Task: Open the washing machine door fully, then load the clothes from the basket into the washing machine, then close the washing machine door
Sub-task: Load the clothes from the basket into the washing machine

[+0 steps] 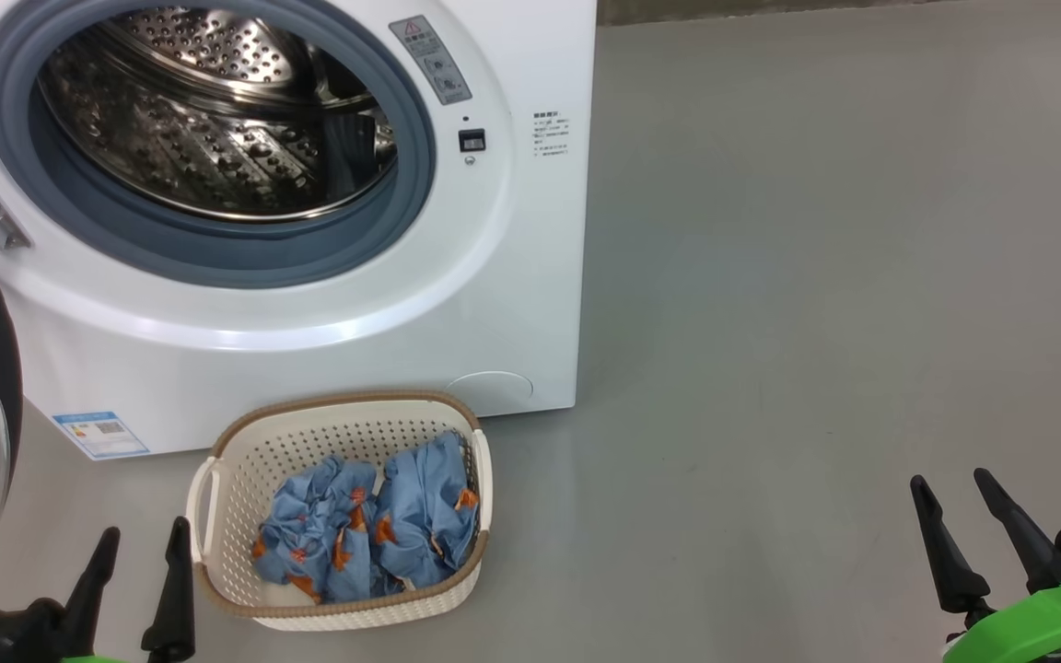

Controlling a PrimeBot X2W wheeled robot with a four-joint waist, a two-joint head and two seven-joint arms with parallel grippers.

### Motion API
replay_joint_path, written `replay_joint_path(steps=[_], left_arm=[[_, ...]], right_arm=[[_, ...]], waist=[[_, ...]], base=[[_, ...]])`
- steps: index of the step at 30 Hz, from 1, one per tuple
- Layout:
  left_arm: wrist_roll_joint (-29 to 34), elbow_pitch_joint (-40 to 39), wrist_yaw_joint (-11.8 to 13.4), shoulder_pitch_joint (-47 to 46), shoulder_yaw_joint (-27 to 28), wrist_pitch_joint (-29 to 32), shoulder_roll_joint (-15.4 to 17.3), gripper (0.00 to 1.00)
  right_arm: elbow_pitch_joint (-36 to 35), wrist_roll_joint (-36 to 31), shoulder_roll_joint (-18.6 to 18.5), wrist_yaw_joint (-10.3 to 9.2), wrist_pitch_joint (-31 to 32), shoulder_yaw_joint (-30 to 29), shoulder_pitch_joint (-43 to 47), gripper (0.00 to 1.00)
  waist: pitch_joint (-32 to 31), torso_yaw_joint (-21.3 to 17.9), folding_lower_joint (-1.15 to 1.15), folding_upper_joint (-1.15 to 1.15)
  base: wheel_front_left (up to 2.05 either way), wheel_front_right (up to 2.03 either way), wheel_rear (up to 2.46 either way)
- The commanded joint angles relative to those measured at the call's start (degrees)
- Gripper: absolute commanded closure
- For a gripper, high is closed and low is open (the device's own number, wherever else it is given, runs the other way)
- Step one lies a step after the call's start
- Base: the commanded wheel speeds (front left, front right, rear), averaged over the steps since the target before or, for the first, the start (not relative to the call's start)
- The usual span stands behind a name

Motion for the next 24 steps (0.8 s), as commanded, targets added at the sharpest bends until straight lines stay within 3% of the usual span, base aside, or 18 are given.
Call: replay_joint_path(steps=[1, 16, 24], left_arm=[[-0.6, -1.1, -0.1, -2.2, 1.9, -0.4, 1.9, 0.00], [-1.2, -0.6, -0.1, -4.5, 1.2, -0.4, 2.4, 0.00], [-0.9, 0.1, -0.1, -5.5, 0.1, -0.4, 2.5, 0.00]], right_arm=[[-1.5, -0.2, -1.0, 0.16, -0.7, 1.0, -0.3, 0.00], [-1.8, -0.3, -0.4, 0.16, -0.7, 1.1, -1.6, 0.00], [-1.9, -0.3, 0.1, 0.16, -0.7, 1.2, -2.0, 0.00]], waist=[[0.2, 0.0, 0.00, 0.00], [2.2, -0.2, 0.00, 0.00], [2.8, -0.1, 0.00, 0.00]], base=[[0.59, -1.17, 0.58], [0.91, -1.36, 0.44], [0.60, -0.66, 0.06]])
